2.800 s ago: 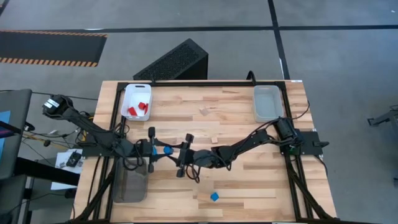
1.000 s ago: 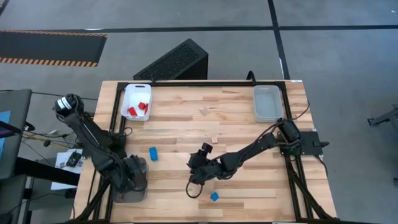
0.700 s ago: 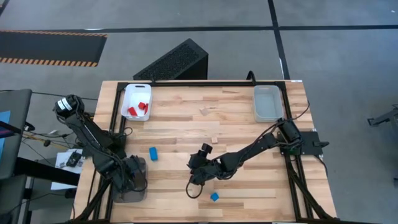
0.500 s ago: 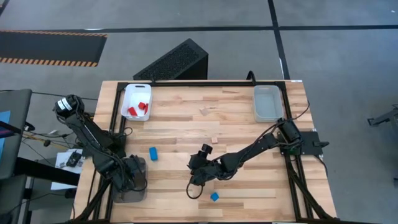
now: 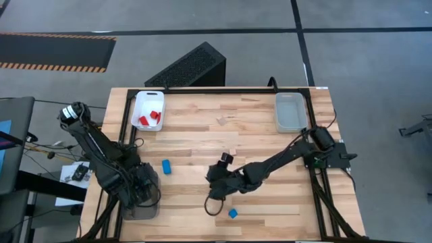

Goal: Sort & place blocks by color
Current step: Put the top blue block into the black bin

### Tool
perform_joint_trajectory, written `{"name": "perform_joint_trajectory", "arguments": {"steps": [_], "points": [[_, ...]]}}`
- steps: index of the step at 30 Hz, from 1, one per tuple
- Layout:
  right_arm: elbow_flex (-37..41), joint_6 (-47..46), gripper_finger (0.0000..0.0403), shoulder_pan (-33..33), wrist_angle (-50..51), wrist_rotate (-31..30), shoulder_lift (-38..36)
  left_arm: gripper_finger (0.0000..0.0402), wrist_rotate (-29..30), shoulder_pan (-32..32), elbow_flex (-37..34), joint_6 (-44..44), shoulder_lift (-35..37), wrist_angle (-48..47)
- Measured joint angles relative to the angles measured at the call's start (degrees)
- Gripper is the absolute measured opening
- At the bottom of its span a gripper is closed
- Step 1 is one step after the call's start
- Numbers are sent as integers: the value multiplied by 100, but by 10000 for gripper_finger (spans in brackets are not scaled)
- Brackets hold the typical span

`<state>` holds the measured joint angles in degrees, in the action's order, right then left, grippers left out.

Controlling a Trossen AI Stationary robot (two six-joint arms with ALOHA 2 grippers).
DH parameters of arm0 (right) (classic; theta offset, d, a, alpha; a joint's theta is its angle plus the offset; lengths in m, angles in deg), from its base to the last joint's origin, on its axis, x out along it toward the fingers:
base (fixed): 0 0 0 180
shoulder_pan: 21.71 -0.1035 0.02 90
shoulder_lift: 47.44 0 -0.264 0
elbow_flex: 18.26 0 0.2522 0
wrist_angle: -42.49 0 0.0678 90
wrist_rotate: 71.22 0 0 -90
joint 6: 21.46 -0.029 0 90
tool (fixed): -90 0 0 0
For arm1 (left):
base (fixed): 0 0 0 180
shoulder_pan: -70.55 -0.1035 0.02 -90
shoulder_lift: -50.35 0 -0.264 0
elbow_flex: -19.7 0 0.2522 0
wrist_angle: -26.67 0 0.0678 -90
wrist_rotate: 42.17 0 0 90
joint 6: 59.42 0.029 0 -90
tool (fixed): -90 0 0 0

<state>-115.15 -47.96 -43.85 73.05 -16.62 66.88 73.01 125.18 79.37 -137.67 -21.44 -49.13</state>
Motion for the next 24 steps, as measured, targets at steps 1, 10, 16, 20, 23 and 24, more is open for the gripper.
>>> {"name": "perform_joint_trajectory", "arguments": {"steps": [1,10,16,20,23,24], "points": [[-2,3,240,48,-341,-32,52,241,291,2,33,79,6,1],[-86,1499,242,490,-3612,702,1284,241,2166,5,101,376,15,-64],[-653,2812,277,850,-3483,1411,1887,241,2219,-14,79,940,22,-319],[-1436,2692,320,1321,-2679,2637,2152,239,2415,-281,79,894,24,-946],[-1832,2829,357,1687,-2531,3345,2403,238,2641,-709,79,704,50,-1607],[-1932,2952,369,1788,-2524,3521,2471,238,2673,-901,79,697,83,-1766]]}}
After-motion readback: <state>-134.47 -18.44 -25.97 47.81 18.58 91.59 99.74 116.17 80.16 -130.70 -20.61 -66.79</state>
